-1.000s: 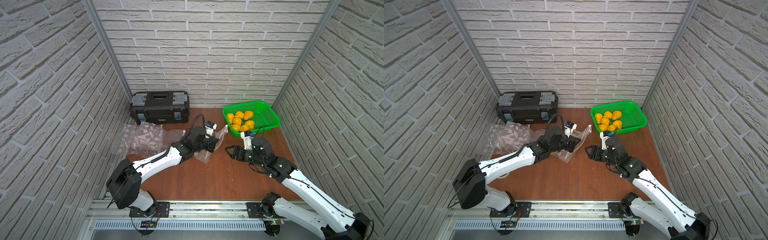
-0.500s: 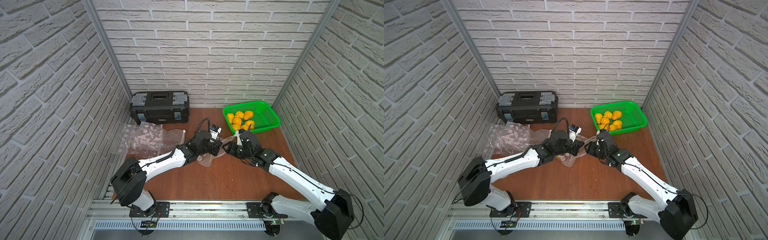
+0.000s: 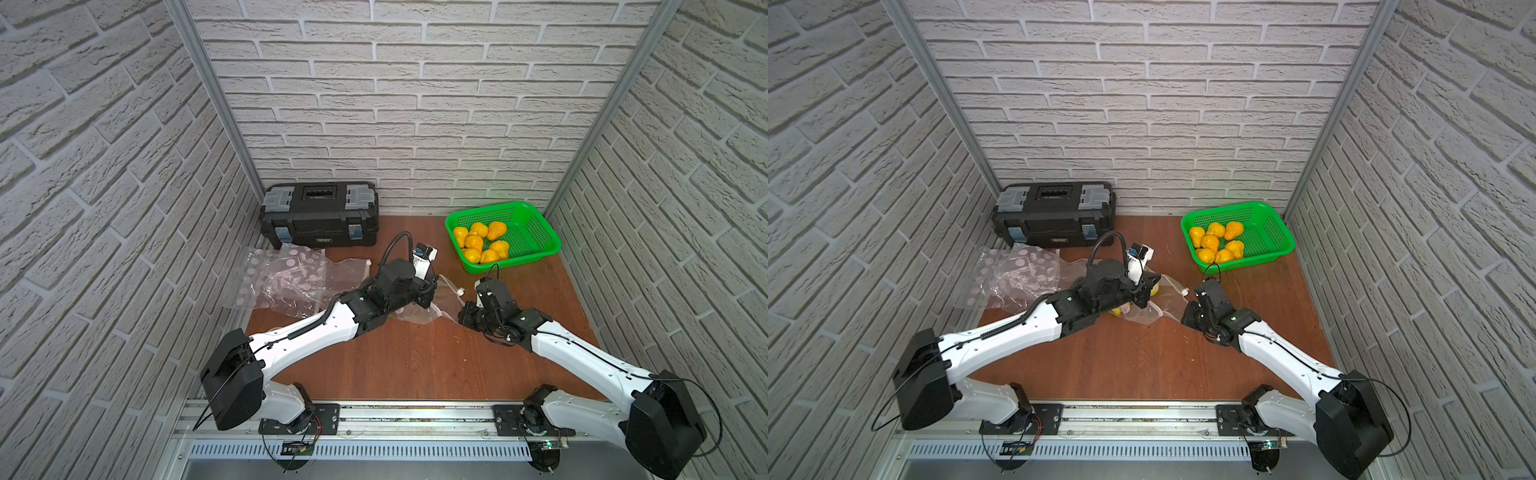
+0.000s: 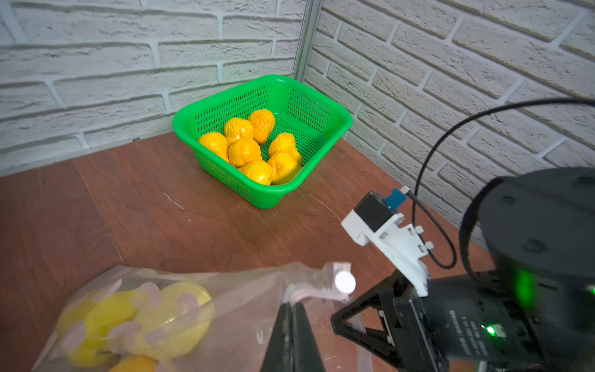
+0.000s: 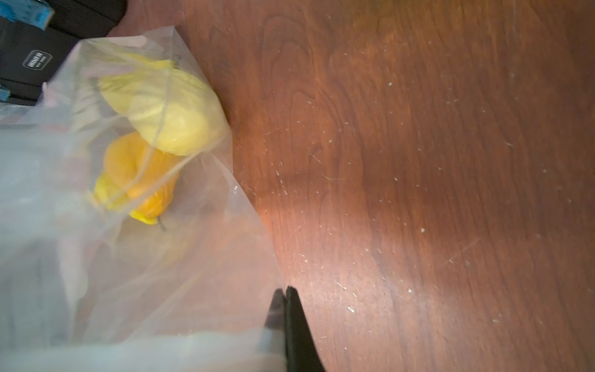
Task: Open the zip-top bag and take out the pear
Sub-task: Open the zipper of the food storage bag at the center of the board.
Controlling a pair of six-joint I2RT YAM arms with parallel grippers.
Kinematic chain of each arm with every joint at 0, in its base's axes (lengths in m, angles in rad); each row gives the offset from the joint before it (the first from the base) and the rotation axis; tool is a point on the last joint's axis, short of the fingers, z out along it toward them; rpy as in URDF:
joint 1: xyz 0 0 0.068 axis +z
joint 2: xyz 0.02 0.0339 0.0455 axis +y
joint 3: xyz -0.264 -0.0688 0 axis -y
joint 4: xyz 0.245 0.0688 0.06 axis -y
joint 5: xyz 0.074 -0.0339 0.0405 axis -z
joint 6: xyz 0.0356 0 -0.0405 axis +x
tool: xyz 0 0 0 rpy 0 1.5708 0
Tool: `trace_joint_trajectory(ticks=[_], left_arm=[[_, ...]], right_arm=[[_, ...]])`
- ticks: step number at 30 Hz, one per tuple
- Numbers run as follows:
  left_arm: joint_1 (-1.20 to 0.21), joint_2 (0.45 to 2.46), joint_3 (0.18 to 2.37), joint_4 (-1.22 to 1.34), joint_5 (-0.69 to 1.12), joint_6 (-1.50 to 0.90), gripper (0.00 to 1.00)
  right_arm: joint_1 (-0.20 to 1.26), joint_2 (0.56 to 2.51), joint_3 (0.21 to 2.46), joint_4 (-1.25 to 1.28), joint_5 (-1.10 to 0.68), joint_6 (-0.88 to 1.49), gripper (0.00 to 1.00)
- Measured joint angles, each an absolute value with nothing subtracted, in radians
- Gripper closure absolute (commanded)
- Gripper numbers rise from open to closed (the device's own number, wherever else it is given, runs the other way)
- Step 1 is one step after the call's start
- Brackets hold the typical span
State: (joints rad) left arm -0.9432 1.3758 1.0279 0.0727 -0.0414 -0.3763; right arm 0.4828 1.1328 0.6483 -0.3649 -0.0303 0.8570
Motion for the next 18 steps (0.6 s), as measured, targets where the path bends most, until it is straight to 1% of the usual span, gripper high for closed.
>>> trace_joint_trajectory(ticks=[4,5,6,9,11,12,14,16,18], left_arm=[[-0.973,1.372,1.021,0.075,-0.045,-0.340,1.00],[-0.976,1.374,1.021,0.075,-0.045,-0.334,1.00],[-0.978,1.374,1.021,0.076,-0.045,-0.332,1.00],[-0.978,1.388,1.021,0.092,-0.045,-0.333,1.00],[-0.978,1.406,1.021,0.104,-0.045,-0.333,1.00],[-0.978,1.417,1.022,0.108,-0.045,-0.333,1.00],[-0.978,1.439,1.022,0.112,-0.045,-0.334,1.00],[-0.978,1.456,1.021,0.113,-0.044,-0.336,1.00],[-0.978,1.465,1.022,0.118,-0.043,-0.337,1.00]], right_arm=[[0.482,1.129,0.651,-0.393,-0.020,0.848,0.95],[0.482,1.129,0.656,-0.408,-0.020,0.844,0.91],[0.482,1.126,0.664,-0.426,-0.019,0.838,0.85],[0.482,1.094,0.694,-0.493,-0.012,0.818,0.64],[0.482,1.047,0.719,-0.546,-0.004,0.807,0.57],[0.482,1.016,0.735,-0.574,-0.001,0.804,0.56],[0.482,0.954,0.773,-0.622,0.004,0.796,0.56],[0.486,0.905,0.806,-0.649,0.003,0.794,0.61],[0.495,0.870,0.833,-0.658,-0.002,0.801,0.69]])
